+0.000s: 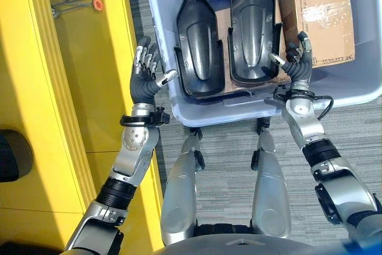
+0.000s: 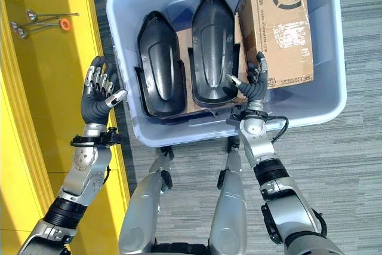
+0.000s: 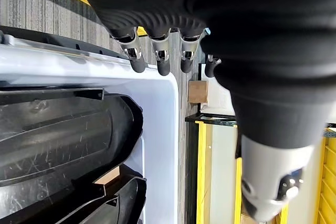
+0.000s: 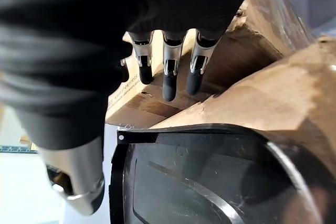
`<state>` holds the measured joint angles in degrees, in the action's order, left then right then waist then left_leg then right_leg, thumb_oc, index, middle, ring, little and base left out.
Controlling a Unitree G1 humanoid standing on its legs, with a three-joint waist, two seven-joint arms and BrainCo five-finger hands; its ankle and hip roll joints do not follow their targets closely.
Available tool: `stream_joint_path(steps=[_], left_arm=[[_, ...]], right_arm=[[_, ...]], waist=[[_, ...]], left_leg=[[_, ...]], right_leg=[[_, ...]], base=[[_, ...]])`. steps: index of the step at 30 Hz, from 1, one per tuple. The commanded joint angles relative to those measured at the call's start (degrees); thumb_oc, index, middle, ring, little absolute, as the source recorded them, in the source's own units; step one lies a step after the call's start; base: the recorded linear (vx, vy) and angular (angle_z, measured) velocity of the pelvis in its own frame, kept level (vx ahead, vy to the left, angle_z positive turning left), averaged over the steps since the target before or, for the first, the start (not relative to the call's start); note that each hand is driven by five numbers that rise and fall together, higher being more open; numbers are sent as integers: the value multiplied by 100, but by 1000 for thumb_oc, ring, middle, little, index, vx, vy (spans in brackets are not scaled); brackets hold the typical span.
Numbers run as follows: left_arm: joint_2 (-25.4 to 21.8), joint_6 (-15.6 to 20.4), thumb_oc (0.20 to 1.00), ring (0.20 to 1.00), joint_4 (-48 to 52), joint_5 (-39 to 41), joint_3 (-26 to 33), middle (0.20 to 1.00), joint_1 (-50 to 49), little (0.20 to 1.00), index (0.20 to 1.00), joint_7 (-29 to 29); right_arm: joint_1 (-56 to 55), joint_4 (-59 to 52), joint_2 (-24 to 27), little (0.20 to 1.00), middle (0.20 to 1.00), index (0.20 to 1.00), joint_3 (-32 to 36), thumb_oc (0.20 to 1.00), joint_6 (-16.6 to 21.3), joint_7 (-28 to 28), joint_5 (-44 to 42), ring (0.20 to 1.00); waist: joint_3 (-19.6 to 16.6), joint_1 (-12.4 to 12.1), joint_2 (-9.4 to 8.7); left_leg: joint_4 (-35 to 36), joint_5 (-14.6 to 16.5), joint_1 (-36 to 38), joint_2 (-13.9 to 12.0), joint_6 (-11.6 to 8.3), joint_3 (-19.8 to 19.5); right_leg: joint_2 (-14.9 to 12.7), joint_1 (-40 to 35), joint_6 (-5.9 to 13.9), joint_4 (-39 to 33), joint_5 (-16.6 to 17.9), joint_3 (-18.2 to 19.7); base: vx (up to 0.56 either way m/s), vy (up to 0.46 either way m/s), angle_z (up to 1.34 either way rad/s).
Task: Move parts from the plastic box to the shelf.
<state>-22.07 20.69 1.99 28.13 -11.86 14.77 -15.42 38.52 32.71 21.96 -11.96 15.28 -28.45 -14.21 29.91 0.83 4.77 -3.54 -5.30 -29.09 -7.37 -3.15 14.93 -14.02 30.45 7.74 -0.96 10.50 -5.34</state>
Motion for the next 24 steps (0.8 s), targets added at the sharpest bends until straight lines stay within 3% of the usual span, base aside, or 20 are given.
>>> stream_joint_path(steps=[1,24], left_arm=[[-301,455,1000,1000,540,-7,15,1000,-49,1000,1000,-52],[-282,480,1000,1000,486,-65,32,1000,-31,1000,1000,-171]], right_arm=[[200,163,169,1000,1000,1000,-97,1000,-159,-60,288,1000],[304,505,244,1000,1000,1000,-293,1000,-295,-184,815,1000]], waist=[[-86,-72,101],[-33,-120,23]], left_leg=[[-718,540,-209,-295,-398,-318],[-818,541,-374,-279,-378,-405]], right_leg=[[-256,-129,189,836,-653,-67],[-240,-79,156,820,-634,-77]], base=[[0,0,0],[-2,1,2]])
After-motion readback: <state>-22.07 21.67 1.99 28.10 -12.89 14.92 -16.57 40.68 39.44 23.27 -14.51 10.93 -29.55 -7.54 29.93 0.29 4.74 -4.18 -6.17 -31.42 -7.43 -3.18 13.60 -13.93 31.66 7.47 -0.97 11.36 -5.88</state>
